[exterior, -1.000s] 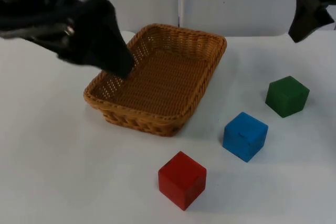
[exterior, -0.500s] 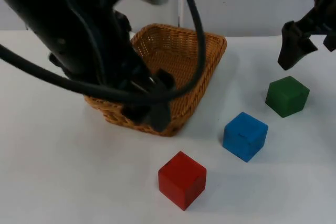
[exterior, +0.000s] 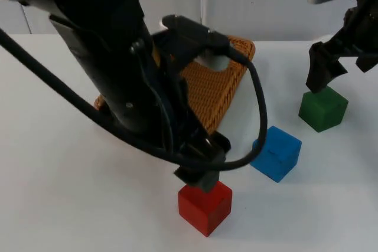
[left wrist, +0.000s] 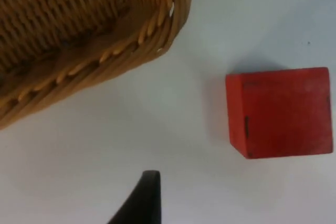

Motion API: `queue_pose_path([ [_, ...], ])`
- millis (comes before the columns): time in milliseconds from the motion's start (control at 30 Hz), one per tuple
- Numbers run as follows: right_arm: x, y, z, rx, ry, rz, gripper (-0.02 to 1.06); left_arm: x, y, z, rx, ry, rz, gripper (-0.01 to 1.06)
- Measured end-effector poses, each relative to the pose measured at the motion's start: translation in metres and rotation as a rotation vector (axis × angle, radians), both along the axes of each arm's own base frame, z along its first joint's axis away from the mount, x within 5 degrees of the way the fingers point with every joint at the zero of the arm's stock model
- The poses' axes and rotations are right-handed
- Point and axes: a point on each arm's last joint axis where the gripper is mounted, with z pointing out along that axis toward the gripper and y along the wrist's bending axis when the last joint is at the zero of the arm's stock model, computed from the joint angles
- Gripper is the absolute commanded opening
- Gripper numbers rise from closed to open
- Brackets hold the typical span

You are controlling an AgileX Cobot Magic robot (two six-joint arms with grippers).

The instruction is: Pick up one cube with each hand and place exactly two cubes into the same basket, leaving the remaining cube outside.

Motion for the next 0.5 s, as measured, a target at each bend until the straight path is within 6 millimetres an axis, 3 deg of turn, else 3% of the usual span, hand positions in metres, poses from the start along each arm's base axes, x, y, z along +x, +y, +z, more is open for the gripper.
queue_pose_path([
  [267, 0.005, 0.001, -0.02, -0.006, 0.018, -0.003, 1.05, 0.005, -0.005, -0.014, -0.004, -0.009, 0.001, 1.01],
  [500, 0.008, 0.002, -0.022, -0.001, -0.009, -0.006, 1.05, 0.007, -0.007, -0.023, -0.002, -0.006, 0.006, 1.01],
])
